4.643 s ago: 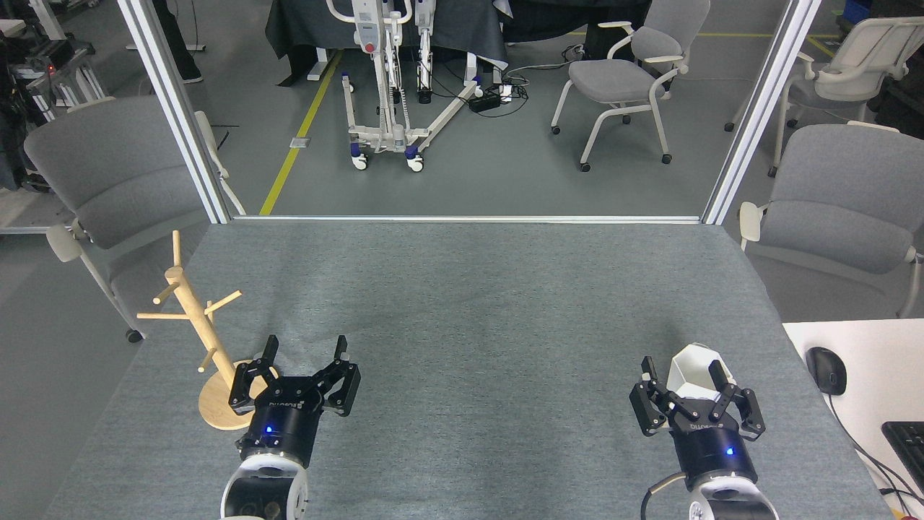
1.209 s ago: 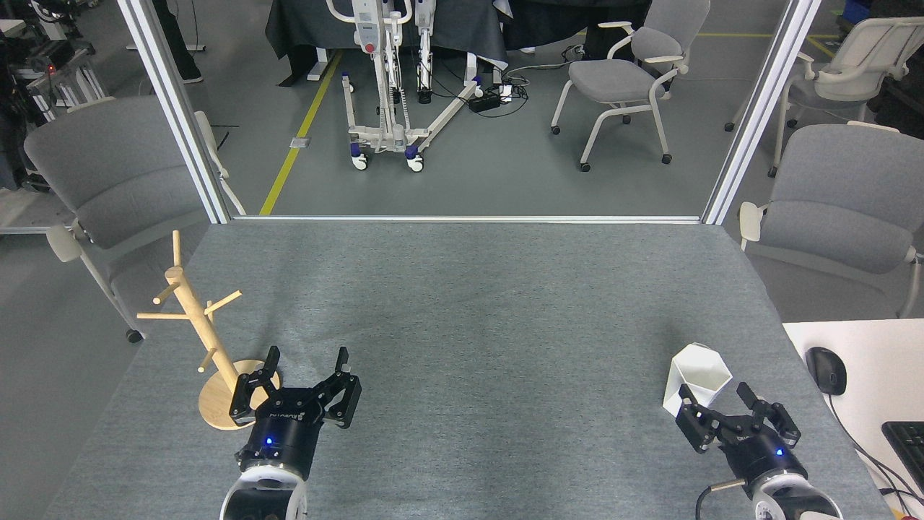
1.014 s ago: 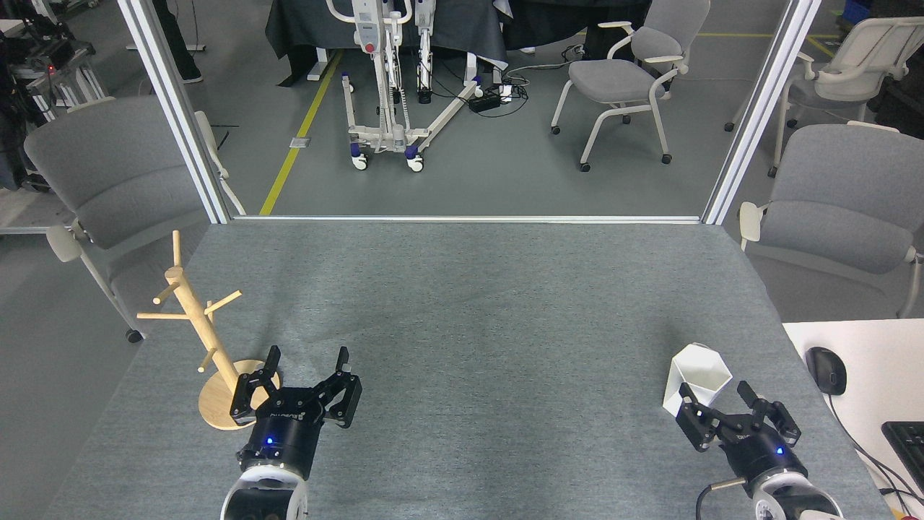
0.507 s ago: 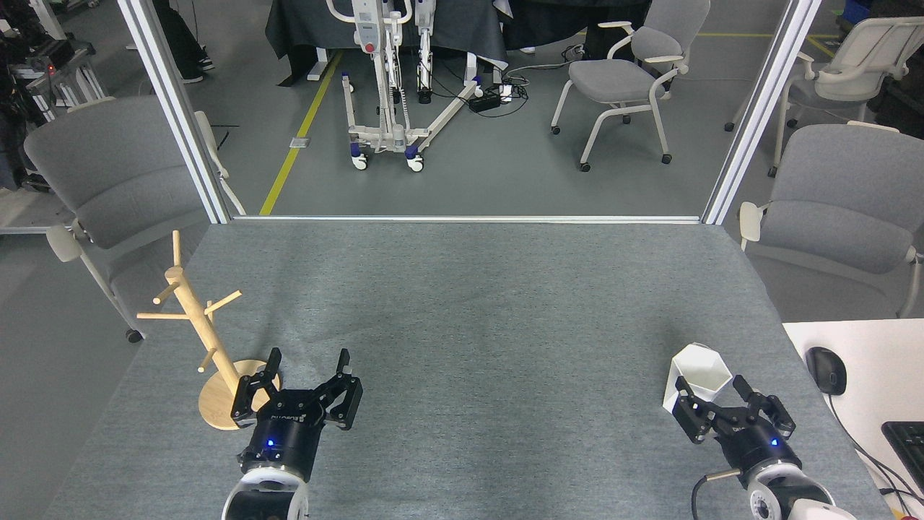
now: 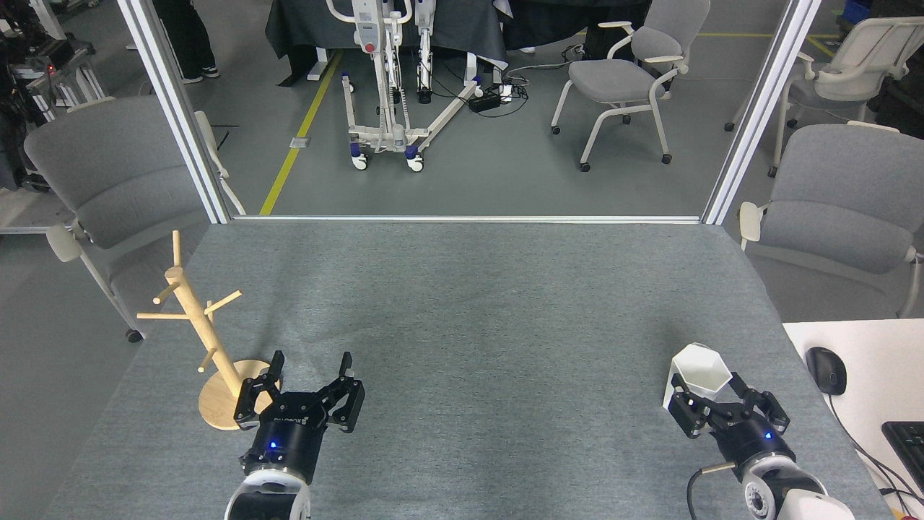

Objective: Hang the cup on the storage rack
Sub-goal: 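Close the right gripper on the white cup's rim, then lift the white cup with the right gripper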

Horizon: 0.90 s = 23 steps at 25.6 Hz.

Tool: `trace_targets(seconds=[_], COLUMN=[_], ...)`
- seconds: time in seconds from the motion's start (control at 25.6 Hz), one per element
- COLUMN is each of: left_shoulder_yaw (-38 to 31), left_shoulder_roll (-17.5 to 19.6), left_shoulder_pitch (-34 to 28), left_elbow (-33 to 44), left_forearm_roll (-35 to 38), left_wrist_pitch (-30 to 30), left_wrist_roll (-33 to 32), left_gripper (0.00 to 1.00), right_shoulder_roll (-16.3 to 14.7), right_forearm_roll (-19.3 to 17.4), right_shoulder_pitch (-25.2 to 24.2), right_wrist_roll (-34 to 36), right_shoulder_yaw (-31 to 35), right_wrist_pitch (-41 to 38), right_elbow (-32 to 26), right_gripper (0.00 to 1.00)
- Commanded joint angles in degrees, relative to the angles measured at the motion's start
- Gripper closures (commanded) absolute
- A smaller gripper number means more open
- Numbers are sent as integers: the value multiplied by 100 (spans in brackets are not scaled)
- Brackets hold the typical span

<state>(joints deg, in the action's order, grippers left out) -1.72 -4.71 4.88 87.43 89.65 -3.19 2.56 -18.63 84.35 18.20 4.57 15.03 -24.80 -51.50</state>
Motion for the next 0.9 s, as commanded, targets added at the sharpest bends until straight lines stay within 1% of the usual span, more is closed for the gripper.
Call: trace_targets(seconds=[0.0, 0.31, 0.39, 0.59, 0.86], left_shoulder_yaw=[75, 137, 154, 198, 216], left_shoulder_roll=[5, -4, -4, -4, -13], left_shoulder_pitch=[4, 4, 4, 4, 4], left_elbow=[-6, -15, -15, -15, -15], left_forearm_roll=[0, 0, 0, 0, 0], left_wrist_pitch=[11, 11, 11, 20, 29], left_wrist_roll=[-1, -1, -1, -1, -10], left_gripper=[0, 0, 0, 0, 0], right_shoulder_roll=[8, 17, -1, -1, 8], right_forearm_roll=[38, 47, 73, 73, 82], right_shoulder_pitch=[87, 192, 315, 403, 412], right_wrist_roll=[-35, -26, -26, -26, -26], right_shoulder_yaw=[-9, -97, -114, -158, -158], right_wrist_pitch=[2, 169, 169, 222, 230], right_elbow=[140, 290, 307, 448, 509], right_gripper=[1, 1, 1, 1, 1])
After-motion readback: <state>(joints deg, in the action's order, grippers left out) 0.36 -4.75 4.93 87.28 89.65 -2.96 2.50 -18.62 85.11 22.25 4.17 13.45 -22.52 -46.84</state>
